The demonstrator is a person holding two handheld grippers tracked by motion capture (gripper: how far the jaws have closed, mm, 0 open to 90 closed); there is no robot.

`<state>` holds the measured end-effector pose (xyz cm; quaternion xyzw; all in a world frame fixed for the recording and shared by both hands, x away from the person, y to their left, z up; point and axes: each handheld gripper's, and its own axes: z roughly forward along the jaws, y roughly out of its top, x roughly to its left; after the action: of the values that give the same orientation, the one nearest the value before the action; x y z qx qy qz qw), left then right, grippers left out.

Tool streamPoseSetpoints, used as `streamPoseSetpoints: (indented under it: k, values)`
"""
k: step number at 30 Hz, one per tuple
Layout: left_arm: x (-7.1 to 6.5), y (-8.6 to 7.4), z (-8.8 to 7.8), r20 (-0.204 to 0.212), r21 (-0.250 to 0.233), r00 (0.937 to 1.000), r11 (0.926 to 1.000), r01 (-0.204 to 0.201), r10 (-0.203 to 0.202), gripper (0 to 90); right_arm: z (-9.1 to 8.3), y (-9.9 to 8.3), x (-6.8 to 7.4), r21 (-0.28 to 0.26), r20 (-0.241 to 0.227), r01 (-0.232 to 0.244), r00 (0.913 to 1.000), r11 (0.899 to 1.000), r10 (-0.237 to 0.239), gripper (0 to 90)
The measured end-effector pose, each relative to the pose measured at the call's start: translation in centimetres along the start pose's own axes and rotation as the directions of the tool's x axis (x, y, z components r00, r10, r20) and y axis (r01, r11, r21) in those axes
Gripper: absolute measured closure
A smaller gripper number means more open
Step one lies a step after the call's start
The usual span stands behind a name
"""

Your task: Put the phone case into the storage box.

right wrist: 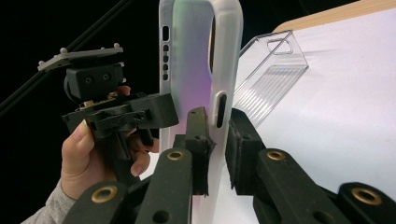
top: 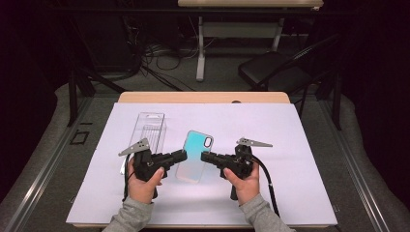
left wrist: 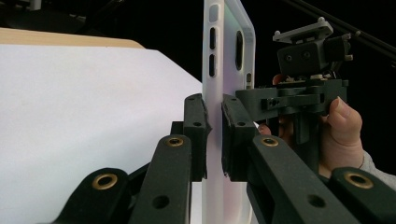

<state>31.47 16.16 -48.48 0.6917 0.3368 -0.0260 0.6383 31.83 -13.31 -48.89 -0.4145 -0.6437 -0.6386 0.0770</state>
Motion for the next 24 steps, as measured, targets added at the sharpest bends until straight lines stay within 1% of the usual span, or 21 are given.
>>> streamPoseSetpoints:
  k: [3, 6, 9, 19, 24]
  values:
    - [-0.04, -0.02, 0.02, -0.001, -0.001, 1.0000, 1.0000, 0.001, -0.001, 82.6, 0.03, -0.01, -0.06, -0.008, -0.002, -0.005, 1.0000, 1.000, 0.005, 80.9]
    - [-0.03, -0.02, 0.01, -0.001, -0.001, 1.0000, 1.0000, 0.002, -0.002, 82.6, -0.01, 0.00, -0.06, -0.002, -0.002, -0.014, 0.9999, 1.000, 0.014, 81.1]
    - [-0.02, -0.02, 0.01, -0.002, 0.001, 1.0000, 1.0000, 0.002, -0.002, 82.6, 0.00, -0.01, -0.08, -0.002, -0.003, -0.012, 0.9999, 1.000, 0.012, 81.1]
    - [0.01, -0.02, 0.01, -0.002, 0.002, 1.0000, 1.0000, 0.004, -0.004, 82.6, 0.03, -0.13, -0.19, -0.009, -0.009, -0.029, 0.9995, 1.000, 0.029, 81.4]
    - [0.01, -0.02, 0.01, -0.002, 0.001, 1.0000, 1.0000, 0.004, -0.004, 82.6, 0.05, -0.22, -0.24, -0.020, -0.013, -0.028, 0.9995, 0.999, 0.028, 81.6]
